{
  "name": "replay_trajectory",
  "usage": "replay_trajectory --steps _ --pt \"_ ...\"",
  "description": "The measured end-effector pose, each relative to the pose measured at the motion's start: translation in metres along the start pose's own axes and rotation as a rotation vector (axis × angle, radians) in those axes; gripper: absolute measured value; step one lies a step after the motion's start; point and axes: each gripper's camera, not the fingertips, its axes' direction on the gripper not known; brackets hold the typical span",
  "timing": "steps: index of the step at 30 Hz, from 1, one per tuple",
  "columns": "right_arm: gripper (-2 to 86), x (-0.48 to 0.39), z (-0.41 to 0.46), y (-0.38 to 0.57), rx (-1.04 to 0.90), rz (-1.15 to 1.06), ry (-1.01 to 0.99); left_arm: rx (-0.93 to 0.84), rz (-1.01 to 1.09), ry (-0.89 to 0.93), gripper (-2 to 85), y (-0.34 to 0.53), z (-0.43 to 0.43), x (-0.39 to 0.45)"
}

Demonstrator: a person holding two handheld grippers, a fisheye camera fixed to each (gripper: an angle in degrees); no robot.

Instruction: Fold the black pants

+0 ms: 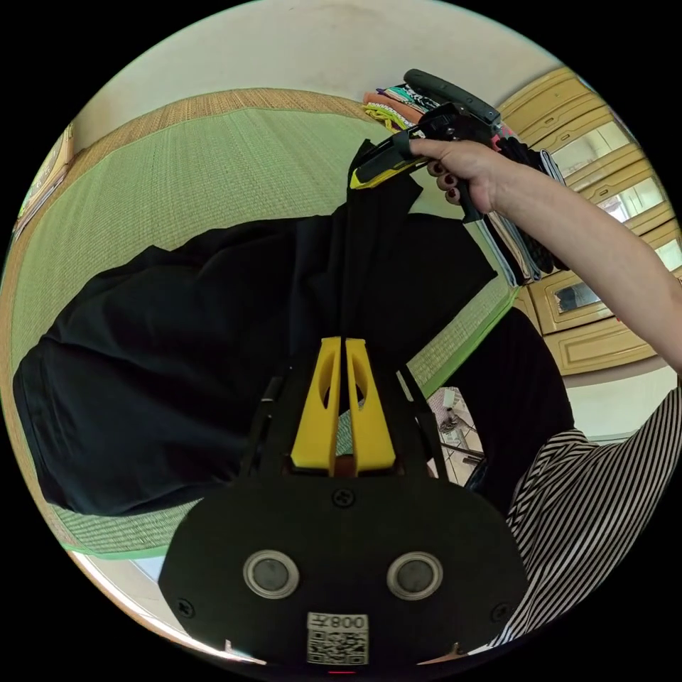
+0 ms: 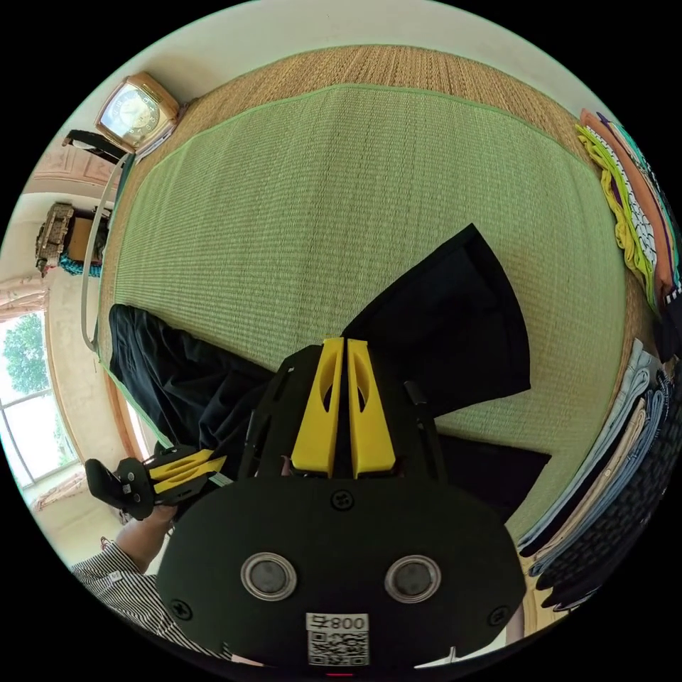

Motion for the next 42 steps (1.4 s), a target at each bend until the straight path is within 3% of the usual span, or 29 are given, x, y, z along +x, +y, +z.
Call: replay_trajectory --steps 8,14,28,36,42 --pt "0.4 0.057 -0.068 0.073 0.213 -0.047 -0.198 0.088 0.083 -0.009 0.8 -0.035 0.01 0.043" --pt "0.3 0.116 -0.078 0.159 0.308 0.012 -0.308 0.028 0.178 -0.072 0.9 -0.063 0.041 0.074" --pt "0.3 0.213 0.009 0.286 0.195 0.254 -0.417 -0.211 0.25 -0.107 2.3 -0.138 0.13 0.112" --pt "0.6 0.24 0.034 0.304 0.182 0.264 -0.452 -0.172 0.213 -0.095 2.8 -0.172 0.137 0.129" --pt "1.4 0.251 0.041 0.323 0.206 0.259 -0.486 -0.019 0.186 0.05 3.0 -0.212 0.134 0.147"
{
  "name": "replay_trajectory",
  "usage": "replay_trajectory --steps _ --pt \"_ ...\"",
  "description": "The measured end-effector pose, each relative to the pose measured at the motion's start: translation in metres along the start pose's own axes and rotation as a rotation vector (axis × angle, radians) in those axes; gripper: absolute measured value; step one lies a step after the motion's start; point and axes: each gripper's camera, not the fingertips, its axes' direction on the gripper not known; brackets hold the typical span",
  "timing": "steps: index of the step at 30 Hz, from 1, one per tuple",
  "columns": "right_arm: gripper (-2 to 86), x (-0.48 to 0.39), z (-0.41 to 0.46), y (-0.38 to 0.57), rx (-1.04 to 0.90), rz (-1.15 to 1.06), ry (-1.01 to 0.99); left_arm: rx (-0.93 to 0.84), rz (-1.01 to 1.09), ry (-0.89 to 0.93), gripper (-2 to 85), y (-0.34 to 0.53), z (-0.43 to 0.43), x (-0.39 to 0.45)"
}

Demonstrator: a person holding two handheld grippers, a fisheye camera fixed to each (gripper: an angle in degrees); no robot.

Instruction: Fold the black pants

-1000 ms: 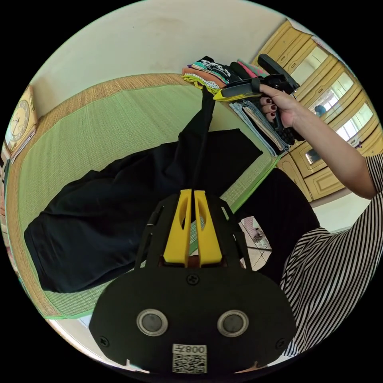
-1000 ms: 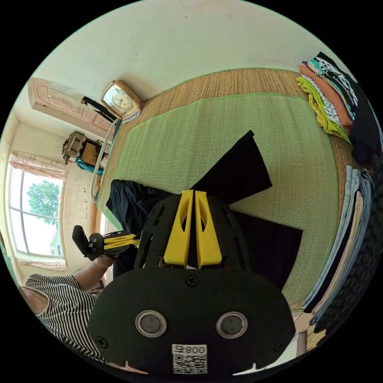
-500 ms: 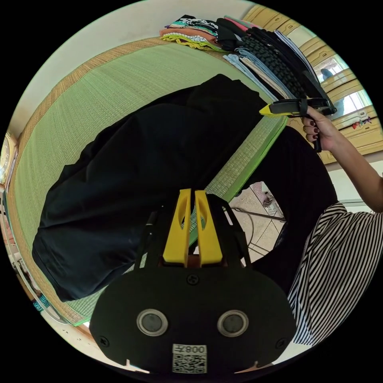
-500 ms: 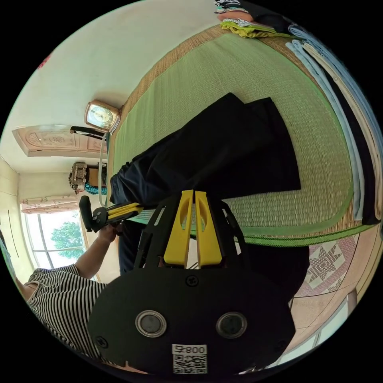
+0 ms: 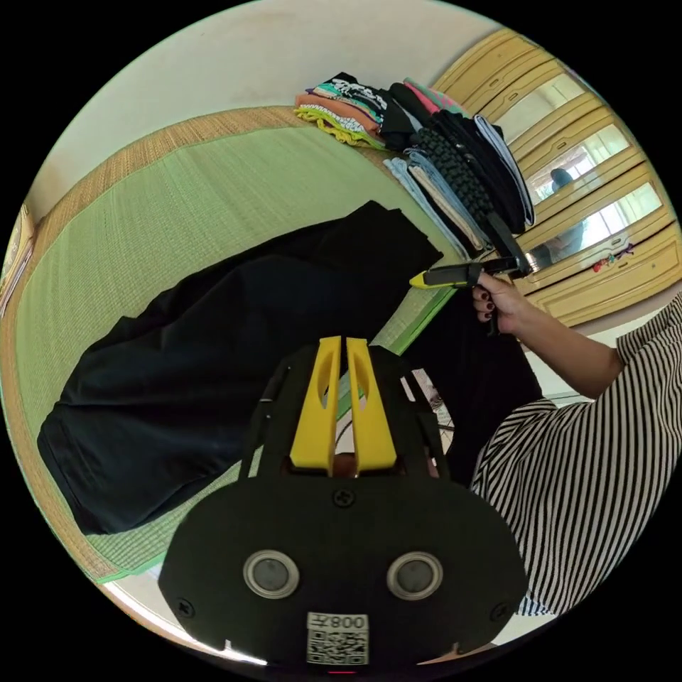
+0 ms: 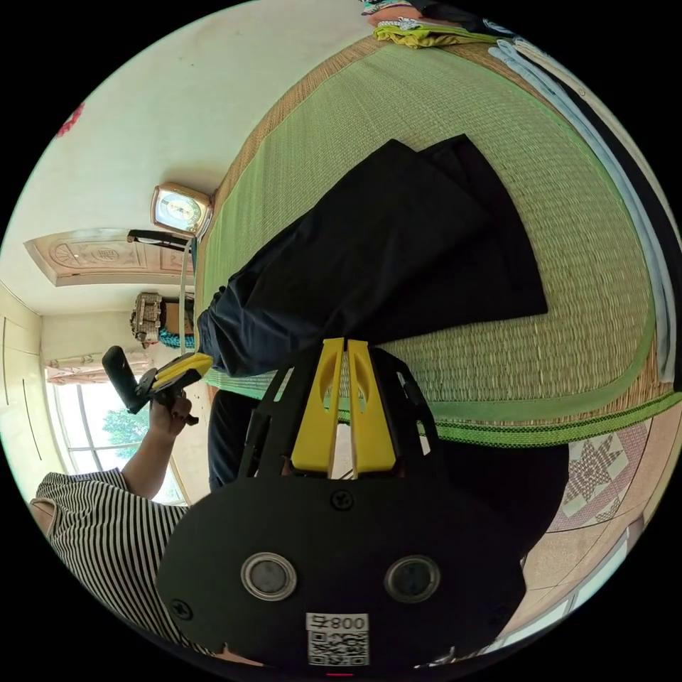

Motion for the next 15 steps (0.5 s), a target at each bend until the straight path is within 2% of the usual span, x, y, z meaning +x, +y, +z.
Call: replay_trajectory --steps 3,9,15 --pt "2.6 0.007 -0.014 0.011 0.062 0.003 -0.008 0.041 0.049 0.04 4.3 -0.043 0.011 0.008" --pt "6.9 0.029 -0.058 0.017 0.256 0.052 0.112 -0.048 0.162 0.031 6.3 -0.153 0.071 0.022" --pt "7.6 0.044 -0.058 0.009 0.272 0.078 0.175 -0.143 0.187 -0.03 6.8 -0.237 0.125 0.032"
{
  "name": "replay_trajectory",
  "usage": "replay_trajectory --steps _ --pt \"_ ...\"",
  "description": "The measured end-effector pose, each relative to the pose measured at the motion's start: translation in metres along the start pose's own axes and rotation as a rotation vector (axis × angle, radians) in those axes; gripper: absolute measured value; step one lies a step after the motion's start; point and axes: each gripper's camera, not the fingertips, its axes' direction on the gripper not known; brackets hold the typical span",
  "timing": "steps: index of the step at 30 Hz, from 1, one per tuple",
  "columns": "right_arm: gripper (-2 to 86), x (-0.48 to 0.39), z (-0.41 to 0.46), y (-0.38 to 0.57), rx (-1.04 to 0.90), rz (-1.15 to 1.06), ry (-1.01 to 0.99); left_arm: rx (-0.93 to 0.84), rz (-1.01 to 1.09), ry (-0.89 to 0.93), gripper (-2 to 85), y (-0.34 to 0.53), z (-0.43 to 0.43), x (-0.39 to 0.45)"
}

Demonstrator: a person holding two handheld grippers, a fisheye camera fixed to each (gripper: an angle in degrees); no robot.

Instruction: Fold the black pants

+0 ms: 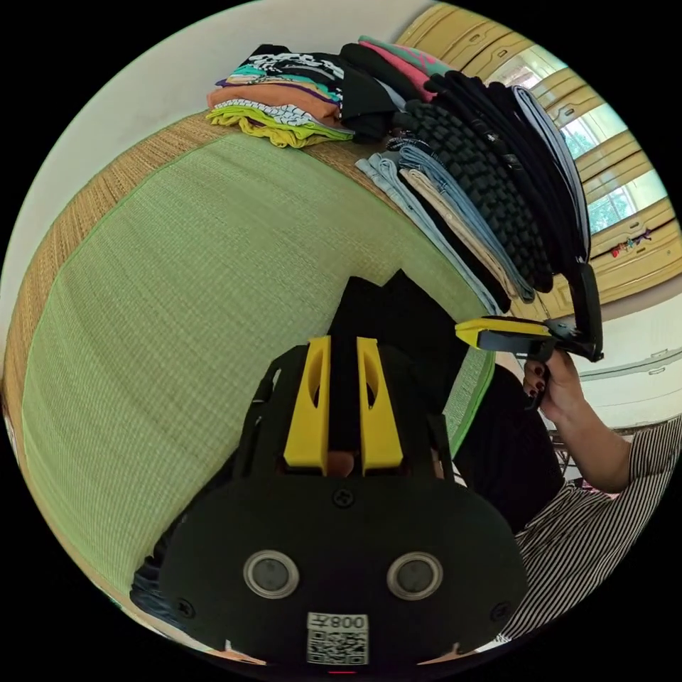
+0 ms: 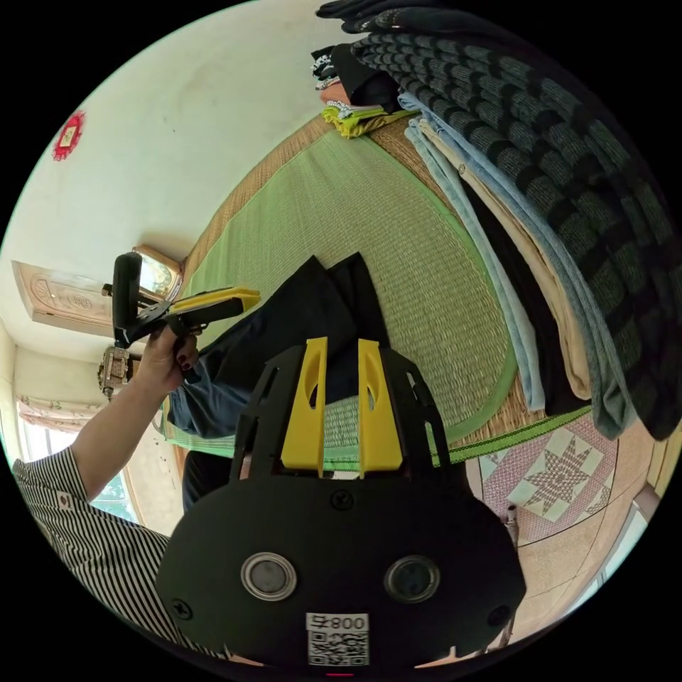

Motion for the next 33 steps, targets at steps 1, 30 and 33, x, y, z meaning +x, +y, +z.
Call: replay_trajectory --steps 1,30,33 --pt "7.6 0.0 0.001 0.0 0.004 0.001 0.005 -0.013 0.002 -0.003 6.7 -0.012 0.006 -0.001" --pt "0.8 -0.014 -0.027 0.038 0.045 -0.152 0.006 -0.011 0.246 -0.013 0.2 -0.081 -0.013 0.053" --pt "0.8 -0.012 -0.015 0.034 0.019 -0.138 0.015 -0.055 0.237 -0.027 0.2 -0.081 -0.005 0.053"
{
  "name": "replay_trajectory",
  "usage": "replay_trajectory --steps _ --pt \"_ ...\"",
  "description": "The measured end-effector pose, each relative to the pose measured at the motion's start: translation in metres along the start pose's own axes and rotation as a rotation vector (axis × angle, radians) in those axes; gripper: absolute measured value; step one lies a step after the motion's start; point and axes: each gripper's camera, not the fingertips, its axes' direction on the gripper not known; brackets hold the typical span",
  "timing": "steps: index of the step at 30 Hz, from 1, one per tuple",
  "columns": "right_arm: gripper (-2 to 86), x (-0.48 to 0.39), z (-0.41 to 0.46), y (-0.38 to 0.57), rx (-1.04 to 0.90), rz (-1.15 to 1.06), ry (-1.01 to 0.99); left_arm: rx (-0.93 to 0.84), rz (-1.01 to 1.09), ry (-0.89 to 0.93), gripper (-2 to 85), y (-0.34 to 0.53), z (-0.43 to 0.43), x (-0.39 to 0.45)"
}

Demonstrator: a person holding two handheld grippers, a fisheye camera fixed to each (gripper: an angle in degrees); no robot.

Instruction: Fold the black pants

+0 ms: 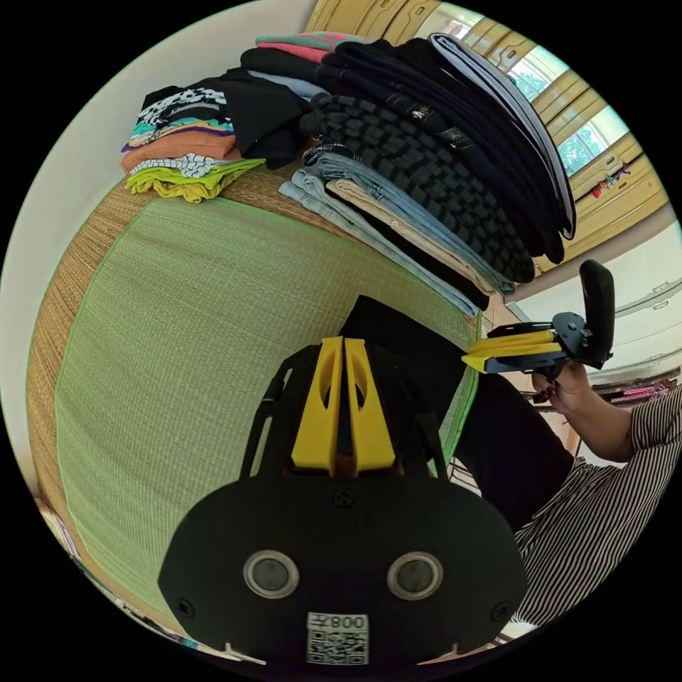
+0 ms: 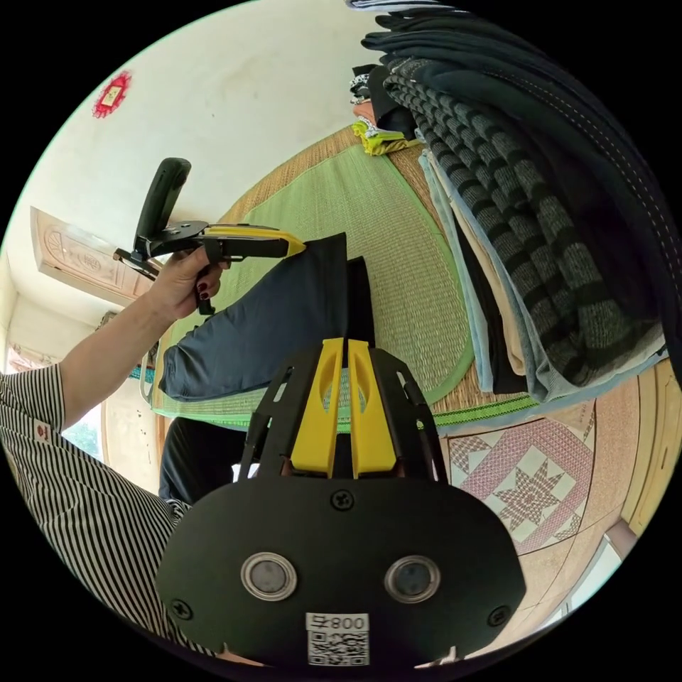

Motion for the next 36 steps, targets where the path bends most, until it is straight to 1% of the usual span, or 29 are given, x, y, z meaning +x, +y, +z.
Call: replay_trajectory --steps 5,7,10,12,14,16,19,21,23,24,26,28,30,32,36 --pt "0.8 0.003 0.022 -0.006 -0.061 0.031 0.016 -0.089 -0.001 -0.031 0.3 0.005 0.017 0.001" --pt "0.8 0.002 0.025 -0.01 -0.067 0.043 0.002 -0.101 0.004 -0.054 0.4 0.011 0.019 0.003" --pt "0.8 -0.001 0.029 -0.018 -0.083 0.04 -0.012 -0.075 -0.003 -0.081 0.9 0.025 0.01 0.006" --pt "0.7 -0.003 0.031 -0.023 -0.083 0.05 -0.038 -0.029 -0.044 -0.114 1.1 0.037 -0.002 0.006" --pt "0.5 -0.002 0.031 -0.025 -0.075 0.075 -0.056 0.077 -0.136 -0.168 1.0 0.061 -0.028 0.004" --pt "0.3 -0.002 0.031 -0.027 -0.07 0.094 -0.052 0.14 -0.184 -0.154 1.0 0.086 -0.048 0.001" --pt "0.1 -0.013 0.028 -0.032 -0.068 0.082 0.016 0.21 -0.276 -0.088 1.3 0.144 -0.081 -0.01" --pt "0.1 -0.032 0.028 -0.041 -0.07 0.025 0.025 0.232 -0.354 -0.078 1.7 0.189 -0.1 -0.023" --pt "0.1 -0.055 0.034 -0.053 -0.077 -0.044 -0.003 0.242 -0.506 -0.143 2.2 0.257 -0.126 -0.044" --pt "0.1 -0.074 0.042 -0.063 -0.086 -0.102 -0.043 0.239 -0.548 -0.162 2.4 0.274 -0.132 -0.049" --pt "0.1 -0.11 0.059 -0.08 -0.109 -0.206 -0.122 0.195 -0.697 -0.19 3.3 0.334 -0.15 -0.075" --pt "0.1 -0.151 0.081 -0.097 -0.148 -0.319 -0.193 0.169 -0.774 -0.222 4.1 0.371 -0.163 -0.091" --pt "0.1 -0.209 0.112 -0.115 -0.208 -0.467 -0.257 0.122 -0.812 -0.268 5.2 0.398 -0.174 -0.104" --pt "0.2 -0.248 0.133 -0.127 -0.23 -0.562 -0.28 0.07 -0.818 -0.312 6.6 0.425 -0.184 -0.118" --pt "0.8 -0.318 0.179 -0.155 -0.298 -0.7 -0.293 -0.025 -0.801 -0.253 7.5 0.456 -0.184 -0.139"
